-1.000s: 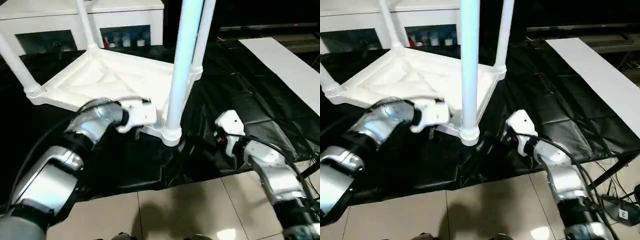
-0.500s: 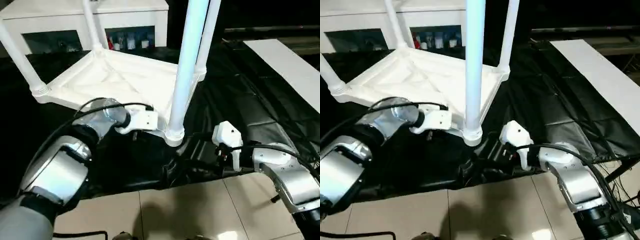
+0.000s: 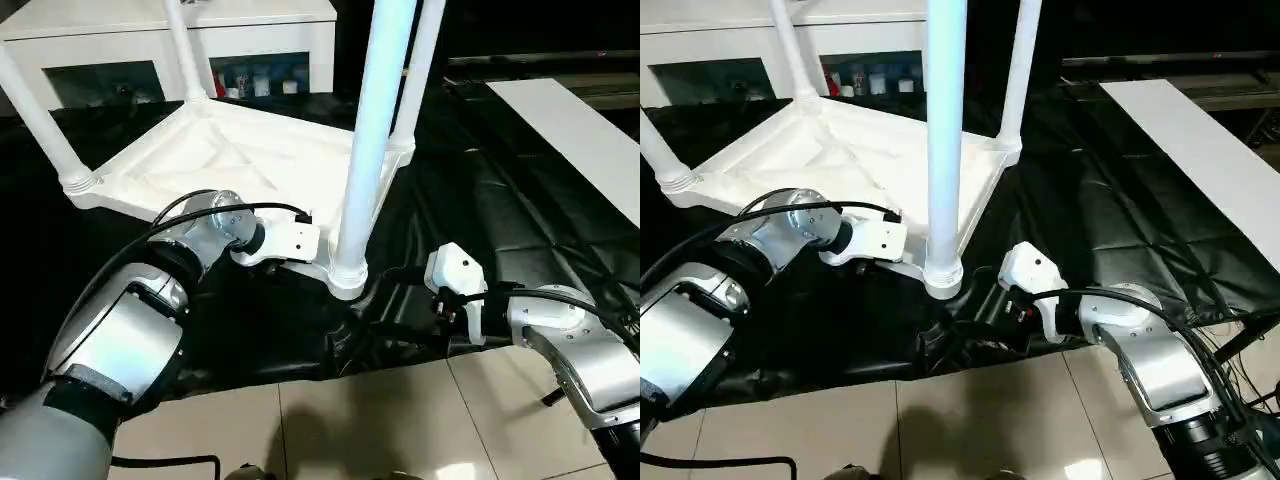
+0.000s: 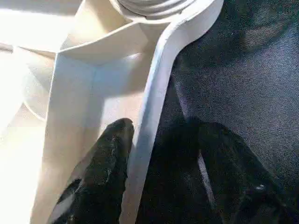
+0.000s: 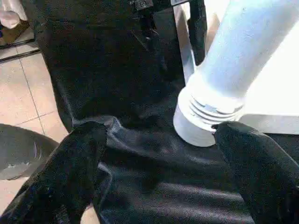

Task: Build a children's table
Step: Rotate table base

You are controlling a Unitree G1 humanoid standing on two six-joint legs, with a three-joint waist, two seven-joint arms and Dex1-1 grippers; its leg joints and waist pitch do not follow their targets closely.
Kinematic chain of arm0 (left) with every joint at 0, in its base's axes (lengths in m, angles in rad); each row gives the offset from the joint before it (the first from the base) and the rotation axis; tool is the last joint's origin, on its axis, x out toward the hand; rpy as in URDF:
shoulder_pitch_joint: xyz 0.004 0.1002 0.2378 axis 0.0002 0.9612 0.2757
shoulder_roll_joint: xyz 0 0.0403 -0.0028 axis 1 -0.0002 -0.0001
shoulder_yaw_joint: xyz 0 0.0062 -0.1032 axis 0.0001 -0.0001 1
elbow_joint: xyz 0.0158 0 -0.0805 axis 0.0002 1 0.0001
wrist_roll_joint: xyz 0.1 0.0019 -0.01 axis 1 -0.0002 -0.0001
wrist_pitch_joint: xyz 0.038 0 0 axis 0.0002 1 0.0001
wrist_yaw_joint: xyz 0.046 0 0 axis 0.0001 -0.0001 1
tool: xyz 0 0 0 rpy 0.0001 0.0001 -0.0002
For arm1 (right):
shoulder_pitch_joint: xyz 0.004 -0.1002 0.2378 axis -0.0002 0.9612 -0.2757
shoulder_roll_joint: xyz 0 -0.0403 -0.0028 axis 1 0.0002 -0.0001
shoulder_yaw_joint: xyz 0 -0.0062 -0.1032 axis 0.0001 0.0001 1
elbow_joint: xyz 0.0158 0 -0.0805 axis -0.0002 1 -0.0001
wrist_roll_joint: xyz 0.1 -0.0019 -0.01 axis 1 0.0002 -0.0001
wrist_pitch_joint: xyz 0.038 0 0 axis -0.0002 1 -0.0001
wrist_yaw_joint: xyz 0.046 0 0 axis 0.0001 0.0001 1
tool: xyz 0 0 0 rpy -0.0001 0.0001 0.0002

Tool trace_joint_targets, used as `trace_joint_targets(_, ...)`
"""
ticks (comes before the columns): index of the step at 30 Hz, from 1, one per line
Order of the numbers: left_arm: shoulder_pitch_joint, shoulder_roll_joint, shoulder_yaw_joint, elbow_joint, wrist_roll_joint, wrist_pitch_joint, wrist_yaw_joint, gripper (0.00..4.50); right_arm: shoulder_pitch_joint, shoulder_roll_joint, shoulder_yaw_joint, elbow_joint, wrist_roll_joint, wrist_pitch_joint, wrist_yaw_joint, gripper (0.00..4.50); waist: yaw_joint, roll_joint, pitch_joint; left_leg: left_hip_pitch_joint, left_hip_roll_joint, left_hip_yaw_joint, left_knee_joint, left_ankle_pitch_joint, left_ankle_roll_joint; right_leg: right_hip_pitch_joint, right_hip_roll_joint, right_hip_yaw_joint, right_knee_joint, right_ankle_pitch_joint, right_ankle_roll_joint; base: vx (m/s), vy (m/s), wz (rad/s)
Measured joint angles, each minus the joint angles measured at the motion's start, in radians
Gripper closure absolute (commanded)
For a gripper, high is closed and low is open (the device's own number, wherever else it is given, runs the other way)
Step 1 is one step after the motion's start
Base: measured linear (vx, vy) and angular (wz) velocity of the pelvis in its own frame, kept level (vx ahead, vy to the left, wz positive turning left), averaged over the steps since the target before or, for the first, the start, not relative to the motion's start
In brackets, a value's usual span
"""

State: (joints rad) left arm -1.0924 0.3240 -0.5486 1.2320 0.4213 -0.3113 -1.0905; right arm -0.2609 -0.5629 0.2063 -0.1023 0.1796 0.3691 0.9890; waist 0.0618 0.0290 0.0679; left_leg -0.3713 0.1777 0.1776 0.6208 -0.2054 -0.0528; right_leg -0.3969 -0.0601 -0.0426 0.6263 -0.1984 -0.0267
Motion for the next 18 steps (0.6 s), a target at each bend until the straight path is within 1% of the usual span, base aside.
trace_joint_targets(1,-0.003,0.001,0.0,0.0,0.004,0.002,-0.015,2.26,0.0,0.0,0.0,0.0,0.0,0.0,-0.001,0.32,0.0,0.001,0.0,0.0,0.0,0.0,0.0,0.0,0.0,0.0,0.0,0.0,0.0,0.0,0.0,0.0,0.0,0.0)
trace_joint_targets(3,-0.009,0.002,-0.003,-0.001,0.008,0.006,-0.049,2.5,0.0,0.0,0.0,0.0,0.0,0.0,-0.001,0.32,0.0,0.002,-0.001,0.0,0.0,0.0,0.0,0.0,0.0,0.0,0.0,0.0,0.0,0.0,0.0,0.0,0.0,0.0)
trace_joint_targets(4,-0.009,0.002,-0.004,-0.002,0.009,0.009,-0.062,2.5,0.0,-0.001,0.0,0.0,0.0,0.0,-0.001,0.32,0.0,0.002,-0.001,0.0,0.0,0.0,0.0,0.0,0.0,0.0,0.0,0.0,0.0,0.0,0.0,0.0,0.0,0.0)
trace_joint_targets(6,-0.011,0.002,-0.004,-0.006,0.009,0.021,-0.079,2.68,0.0,-0.004,0.0,0.0,-0.002,-0.001,-0.002,0.32,0.0,0.002,-0.002,0.0,0.0,0.0,0.0,0.0,0.0,0.0,0.0,0.0,0.0,0.0,0.0,0.0,0.0,0.0)
trace_joint_targets(8,-0.012,0.002,-0.004,-0.008,0.011,0.028,-0.087,2.71,0.0,-0.009,0.0,0.0,-0.002,-0.002,-0.002,0.32,0.0,0.003,-0.002,0.001,0.0,0.0,0.0,0.0,0.0,0.001,0.0,0.0,0.0,0.0,0.0,0.0,0.0,0.0)
trace_joint_targets(9,-0.012,0.001,-0.004,-0.009,0.014,0.039,-0.086,2.92,0.0,-0.009,0.0,0.0,-0.004,-0.005,-0.003,0.32,0.0,0.003,-0.002,0.001,0.0,0.0,0.0,0.0,0.0,0.001,0.0,0.0,0.0,0.0,0.0,0.0,0.0,0.0)
trace_joint_targets(10,-0.012,-0.001,-0.005,-0.009,0.017,0.047,-0.085,2.92,0.0,-0.009,0.0,0.0,-0.004,-0.006,-0.004,0.32,0.0,0.003,-0.002,0.002,0.0,0.0,0.0,0.0,0.0,0.001,0.0,0.0,0.0,0.0,0.0,0.0,0.0,0.0)
trace_joint_targets(11,-0.012,-0.003,-0.006,-0.01,0.022,0.06,-0.078,3.07,0.0,-0.008,0.0,0.0,-0.004,-0.009,-0.006,0.32,-0.001,0.003,-0.002,0.002,0.0,0.0,0.0,0.0,0.0,0.001,0.0,0.0,0.0,0.0,0.0,0.0,0.0,0.0)
trace_joint_targets(12,-0.012,-0.005,-0.006,-0.011,0.026,0.067,-0.07,3.08,0.0,-0.008,0.0,0.0,-0.005,-0.01,-0.01,0.32,-0.001,0.003,-0.002,0.002,0.0,0.0,0.0,0.0,0.0,0.001,0.0,0.0,0.0,0.0,0.0,0.0,0.0,0.0)
trace_joint_targets(13,-0.011,-0.008,0.001,-0.012,0.024,0.087,-0.06,3.12,0.0,-0.008,0.0,0.001,-0.008,-0.011,-0.012,0.32,-0.002,0.003,-0.002,0.002,0.0,0.0,0.0,0.0,0.0,0.002,0.0,0.0,0.0,0.0,0.0,0.0,0.0,0.0)
trace_joint_targets(16,0.002,-0.03,0.032,-0.012,0.002,0.158,-0.031,3.49,0.0,-0.006,0.0,0.001,-0.016,-0.013,-0.019,0.32,-0.001,0.003,-0.002,0.002,0.0,0.0,0.0,0.0,0.0,0.002,0.0,0.0,0.0,0.0,0.0,0.0,0.0,0.0)
trace_joint_targets(18,0.006,-0.033,0.04,-0.016,-0.004,0.189,-0.029,3.55,0.0,-0.006,0.0,0.001,-0.017,-0.015,-0.021,0.32,-0.001,0.003,-0.002,0.002,0.0,0.0,0.0,0.0,0.0,0.002,0.0,0.0,0.0,0.0,0.0,0.0,0.0,0.0)
